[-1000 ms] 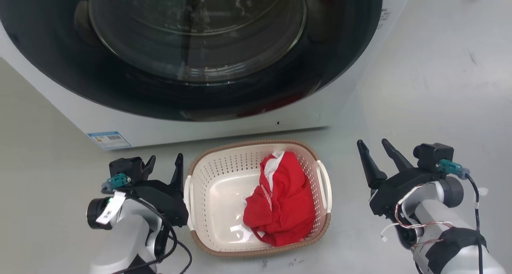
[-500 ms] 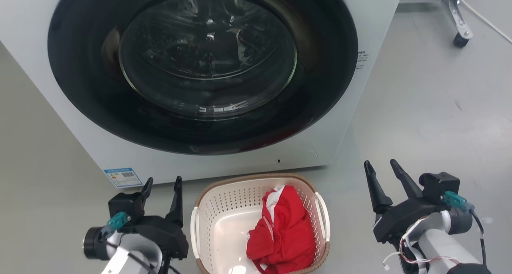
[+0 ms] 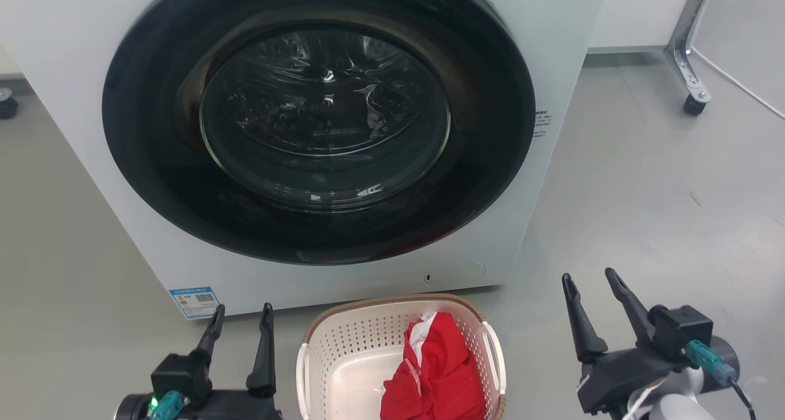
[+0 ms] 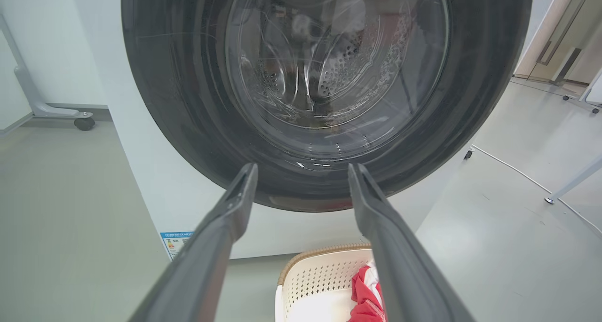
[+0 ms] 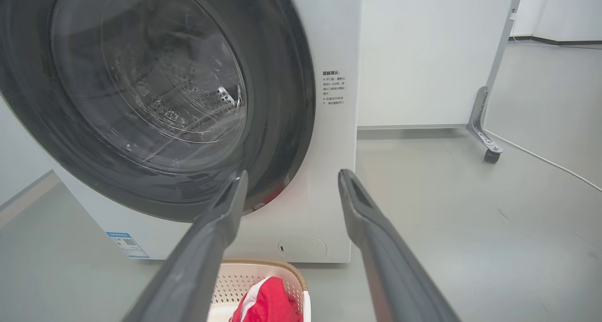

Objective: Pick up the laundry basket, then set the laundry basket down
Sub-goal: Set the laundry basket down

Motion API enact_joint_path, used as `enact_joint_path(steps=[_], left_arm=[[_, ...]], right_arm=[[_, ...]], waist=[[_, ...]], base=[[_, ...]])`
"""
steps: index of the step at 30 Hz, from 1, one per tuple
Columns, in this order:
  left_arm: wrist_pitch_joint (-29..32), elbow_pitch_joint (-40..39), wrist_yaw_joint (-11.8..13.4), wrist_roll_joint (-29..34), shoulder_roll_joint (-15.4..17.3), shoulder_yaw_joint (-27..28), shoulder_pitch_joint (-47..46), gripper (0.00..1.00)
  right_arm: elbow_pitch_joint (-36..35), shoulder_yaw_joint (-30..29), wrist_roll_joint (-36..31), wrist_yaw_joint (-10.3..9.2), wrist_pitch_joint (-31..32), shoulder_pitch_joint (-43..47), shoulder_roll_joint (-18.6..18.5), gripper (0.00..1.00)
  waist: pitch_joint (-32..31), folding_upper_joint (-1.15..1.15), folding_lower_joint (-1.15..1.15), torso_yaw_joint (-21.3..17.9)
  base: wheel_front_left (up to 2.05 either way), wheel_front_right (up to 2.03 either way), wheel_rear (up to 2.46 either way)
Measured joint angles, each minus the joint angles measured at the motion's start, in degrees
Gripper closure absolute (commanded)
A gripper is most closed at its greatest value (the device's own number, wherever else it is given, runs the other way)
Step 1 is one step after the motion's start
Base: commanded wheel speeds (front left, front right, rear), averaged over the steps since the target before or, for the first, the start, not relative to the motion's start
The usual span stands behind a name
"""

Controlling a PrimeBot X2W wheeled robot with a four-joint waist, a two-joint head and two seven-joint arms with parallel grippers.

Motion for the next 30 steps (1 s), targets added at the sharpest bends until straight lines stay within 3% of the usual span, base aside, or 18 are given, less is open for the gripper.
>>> enact_joint_path(steps=[14, 30], left_arm=[[0.00, -8.58, 0.87, 2.71, -0.20, 2.37, 10.19, 0.00], [0.53, -12.21, 0.92, 4.91, -1.03, 5.19, 13.29, 0.00]], right_arm=[[-7.89, -3.63, -3.01, -1.29, 0.00, 10.66, -1.23, 0.00], [-11.99, -6.89, -5.55, -1.79, 0.00, 14.37, -1.25, 0.00]], waist=[[-3.63, 0.01, 0.01, 0.63], [-3.86, 0.00, 0.01, 0.85]], base=[[0.00, 0.00, 0.00], [0.00, 0.00, 0.00]])
